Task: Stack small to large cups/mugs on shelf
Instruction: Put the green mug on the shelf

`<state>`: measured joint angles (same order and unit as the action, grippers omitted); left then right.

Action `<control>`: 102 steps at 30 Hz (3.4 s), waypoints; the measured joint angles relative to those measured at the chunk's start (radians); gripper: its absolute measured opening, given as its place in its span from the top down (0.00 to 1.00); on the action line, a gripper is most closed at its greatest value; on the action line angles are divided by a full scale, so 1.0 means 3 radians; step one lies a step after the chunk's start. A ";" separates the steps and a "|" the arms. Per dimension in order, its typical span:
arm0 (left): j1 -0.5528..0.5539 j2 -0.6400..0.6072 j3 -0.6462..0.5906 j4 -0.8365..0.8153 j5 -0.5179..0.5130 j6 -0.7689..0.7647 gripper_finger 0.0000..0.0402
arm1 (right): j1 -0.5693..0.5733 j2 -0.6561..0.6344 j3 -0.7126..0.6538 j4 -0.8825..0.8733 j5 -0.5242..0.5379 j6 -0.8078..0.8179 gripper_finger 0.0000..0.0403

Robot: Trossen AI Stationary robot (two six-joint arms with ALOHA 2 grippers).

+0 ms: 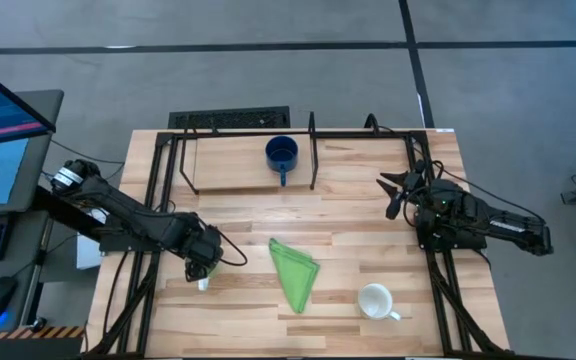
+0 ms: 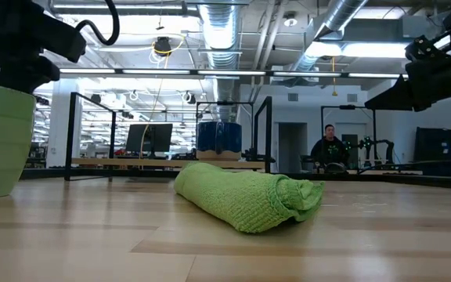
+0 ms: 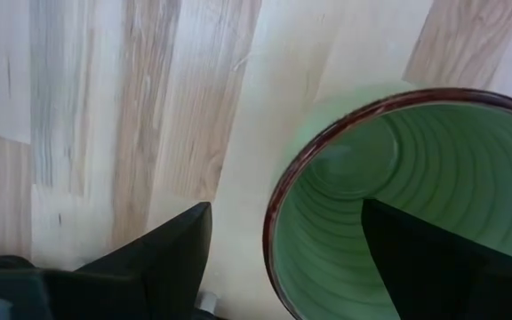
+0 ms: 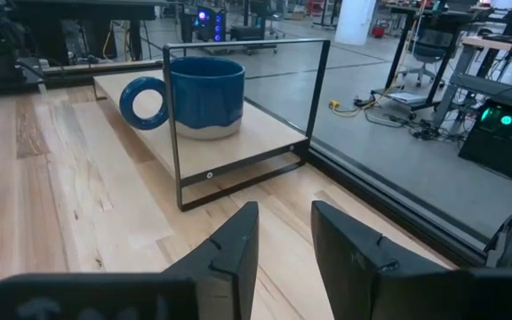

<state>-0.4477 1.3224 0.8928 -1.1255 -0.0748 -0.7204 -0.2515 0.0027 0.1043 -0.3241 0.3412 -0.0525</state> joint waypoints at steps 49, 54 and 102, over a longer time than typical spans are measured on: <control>0.0001 -0.0010 0.0005 0.0038 -0.0196 0.0209 0.98 | 0.0001 -0.0001 0.0000 0.0000 -0.0001 -0.0001 0.68; 0.0001 -0.0006 0.0003 0.0036 -0.0205 0.0233 0.96 | 0.0000 0.0000 0.0000 0.0000 0.0000 -0.0001 0.68; 0.2103 -0.0313 0.1585 -0.0437 -0.0027 0.2784 1.00 | 0.0001 0.0001 0.0000 0.0000 -0.0001 -0.0001 0.68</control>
<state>0.1832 1.2285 1.3684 -1.2566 -0.0829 0.1148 -0.2512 0.0029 0.1043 -0.3241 0.3408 -0.0528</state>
